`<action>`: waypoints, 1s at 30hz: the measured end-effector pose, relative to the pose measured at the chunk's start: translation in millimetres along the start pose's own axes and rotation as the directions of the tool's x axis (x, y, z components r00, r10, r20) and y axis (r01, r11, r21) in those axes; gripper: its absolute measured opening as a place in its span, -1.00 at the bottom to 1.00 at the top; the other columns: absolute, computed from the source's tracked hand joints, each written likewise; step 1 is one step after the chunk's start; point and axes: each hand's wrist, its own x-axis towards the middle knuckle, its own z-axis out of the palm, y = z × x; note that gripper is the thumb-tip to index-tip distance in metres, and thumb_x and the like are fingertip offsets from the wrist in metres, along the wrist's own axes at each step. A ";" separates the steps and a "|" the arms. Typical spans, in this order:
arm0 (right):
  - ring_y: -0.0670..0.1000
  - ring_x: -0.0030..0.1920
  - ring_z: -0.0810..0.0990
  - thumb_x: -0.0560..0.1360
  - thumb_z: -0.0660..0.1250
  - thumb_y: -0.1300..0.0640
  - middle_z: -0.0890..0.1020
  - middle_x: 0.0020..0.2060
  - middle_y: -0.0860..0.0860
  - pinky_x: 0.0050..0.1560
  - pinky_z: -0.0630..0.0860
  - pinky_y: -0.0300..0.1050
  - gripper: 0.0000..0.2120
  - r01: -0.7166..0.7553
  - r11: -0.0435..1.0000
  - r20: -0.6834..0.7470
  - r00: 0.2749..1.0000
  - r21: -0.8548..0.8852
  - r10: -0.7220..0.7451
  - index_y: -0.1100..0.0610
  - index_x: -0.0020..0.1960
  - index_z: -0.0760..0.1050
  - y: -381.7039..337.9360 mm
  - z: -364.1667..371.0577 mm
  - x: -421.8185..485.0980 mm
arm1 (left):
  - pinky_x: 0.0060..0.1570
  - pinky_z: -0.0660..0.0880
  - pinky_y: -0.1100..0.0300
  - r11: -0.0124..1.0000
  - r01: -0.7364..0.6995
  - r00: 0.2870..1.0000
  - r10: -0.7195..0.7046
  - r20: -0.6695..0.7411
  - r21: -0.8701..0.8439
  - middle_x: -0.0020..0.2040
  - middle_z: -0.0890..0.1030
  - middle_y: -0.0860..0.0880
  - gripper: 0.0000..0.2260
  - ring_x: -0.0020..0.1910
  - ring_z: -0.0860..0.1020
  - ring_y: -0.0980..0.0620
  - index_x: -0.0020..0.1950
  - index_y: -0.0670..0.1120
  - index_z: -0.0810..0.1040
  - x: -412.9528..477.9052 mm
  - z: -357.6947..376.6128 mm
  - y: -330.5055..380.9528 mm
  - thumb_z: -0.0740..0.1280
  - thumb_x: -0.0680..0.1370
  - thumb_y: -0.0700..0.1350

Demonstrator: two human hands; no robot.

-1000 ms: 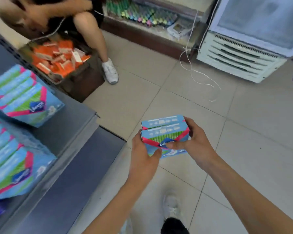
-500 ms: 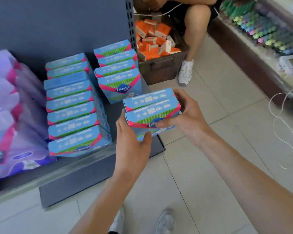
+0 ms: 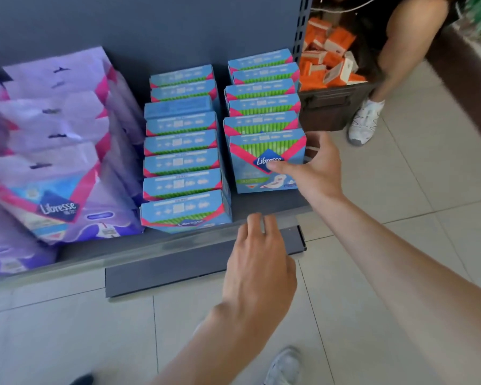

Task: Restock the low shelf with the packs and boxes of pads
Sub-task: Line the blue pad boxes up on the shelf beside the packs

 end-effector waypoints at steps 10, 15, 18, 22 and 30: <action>-0.11 0.03 0.59 0.17 0.63 0.00 0.60 -0.02 -0.05 -0.07 0.58 -0.20 -0.37 0.065 0.976 -0.060 0.995 -0.209 -0.080 0.12 0.09 0.39 2.5 4.7 -0.1 | 0.10 0.39 0.17 1.000 -0.004 0.999 0.005 -0.034 0.009 0.26 0.30 -0.03 -0.67 0.25 0.36 -0.02 0.34 -0.09 0.26 -1.3 1.0 -1.8 0.18 0.58 -0.10; -0.07 0.10 0.57 0.10 0.62 -0.07 0.58 0.05 -0.02 0.02 0.58 -0.11 -0.28 0.041 0.974 -0.055 0.997 -0.223 -0.054 0.13 0.13 0.39 3.9 -0.7 -6.8 | 0.13 0.38 0.17 0.999 -0.038 0.998 0.039 -0.053 0.021 0.26 0.31 -0.04 -0.67 0.25 0.36 -0.03 0.34 -0.11 0.26 -1.9 -1.0 -2.0 0.18 0.59 -0.10; -0.06 0.15 0.51 0.10 0.63 -0.02 0.53 0.12 -0.01 0.09 0.48 -0.16 -0.25 0.027 0.967 -0.053 0.998 -0.254 -0.042 0.13 0.17 0.38 2.0 -11.5 -14.1 | 0.13 0.38 0.17 0.998 -0.056 0.997 0.058 -0.054 0.036 0.26 0.31 -0.04 -0.67 0.24 0.36 -0.03 0.33 -0.10 0.27 -2.4 -1.6 -3.7 0.18 0.59 -0.10; -0.09 0.11 0.45 0.15 0.64 0.08 0.44 0.12 -0.04 0.04 0.37 -0.26 -0.32 0.008 0.955 -0.033 0.999 -0.298 -0.019 0.04 0.13 0.34 0.8 -31.6 -34.5 | 0.09 0.38 0.16 0.992 -0.110 0.993 0.112 -0.029 0.065 0.23 0.31 -0.04 -0.67 0.23 0.36 -0.03 0.32 -0.10 0.27 -3.9 -2.0 -4.8 0.19 0.58 -0.10; 0.01 0.10 0.43 0.16 0.63 0.05 0.41 0.05 0.01 0.09 0.42 -0.16 -0.31 -0.141 0.949 -0.254 0.965 -0.281 0.068 0.14 0.17 0.37 17.6 -71.5 -123.9 | 0.17 0.34 0.17 0.918 -0.363 0.929 0.343 0.137 0.162 0.29 0.30 -0.06 -0.65 0.27 0.35 -0.03 0.35 -0.12 0.26 -30.0 6.7 1.7 0.18 0.58 -0.12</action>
